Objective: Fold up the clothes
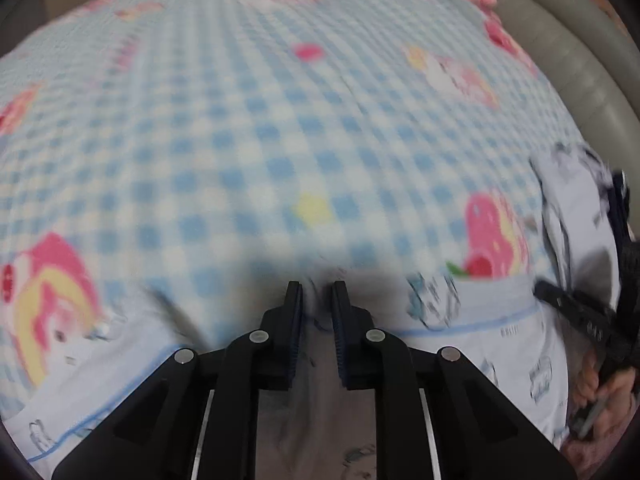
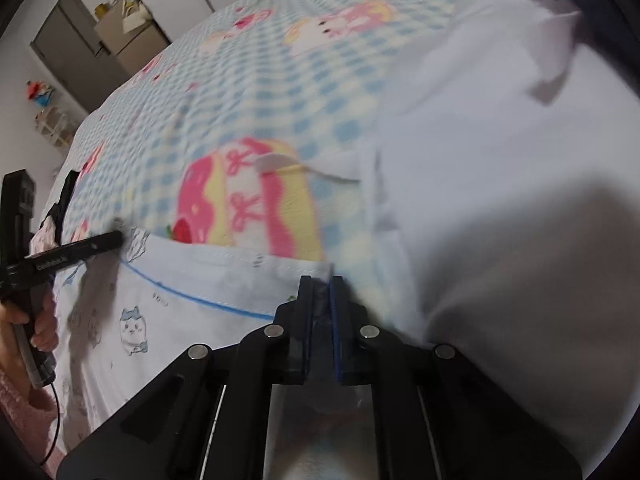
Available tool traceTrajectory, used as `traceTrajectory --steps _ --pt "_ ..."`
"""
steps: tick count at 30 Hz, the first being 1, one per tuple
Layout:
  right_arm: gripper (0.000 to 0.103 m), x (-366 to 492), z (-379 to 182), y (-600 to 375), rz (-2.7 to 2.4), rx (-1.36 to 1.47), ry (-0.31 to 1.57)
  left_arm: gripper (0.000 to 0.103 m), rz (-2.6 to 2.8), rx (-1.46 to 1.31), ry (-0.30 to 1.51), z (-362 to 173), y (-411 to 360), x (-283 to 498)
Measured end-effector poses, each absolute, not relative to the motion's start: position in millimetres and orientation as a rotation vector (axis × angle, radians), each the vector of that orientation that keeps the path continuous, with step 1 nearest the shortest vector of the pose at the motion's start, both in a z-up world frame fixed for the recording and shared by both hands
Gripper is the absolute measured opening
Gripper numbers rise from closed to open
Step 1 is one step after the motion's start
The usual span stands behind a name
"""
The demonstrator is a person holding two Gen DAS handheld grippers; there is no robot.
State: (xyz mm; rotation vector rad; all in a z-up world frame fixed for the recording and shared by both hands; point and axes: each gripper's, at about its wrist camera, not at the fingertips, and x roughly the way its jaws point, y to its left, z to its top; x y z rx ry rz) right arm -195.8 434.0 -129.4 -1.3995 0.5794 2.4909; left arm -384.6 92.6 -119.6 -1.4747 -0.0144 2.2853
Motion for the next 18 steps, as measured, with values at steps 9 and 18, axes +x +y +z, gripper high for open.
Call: traceTrajectory --steps 9,18 --pt "0.026 -187.7 -124.6 441.1 2.51 -1.392 0.683 0.034 2.161 -1.48 -0.209 -117.9 59.5 -398.6" --pt "0.006 -195.0 -127.2 427.6 2.587 -1.414 0.624 0.005 2.151 -1.455 -0.063 -126.0 91.9 -390.4"
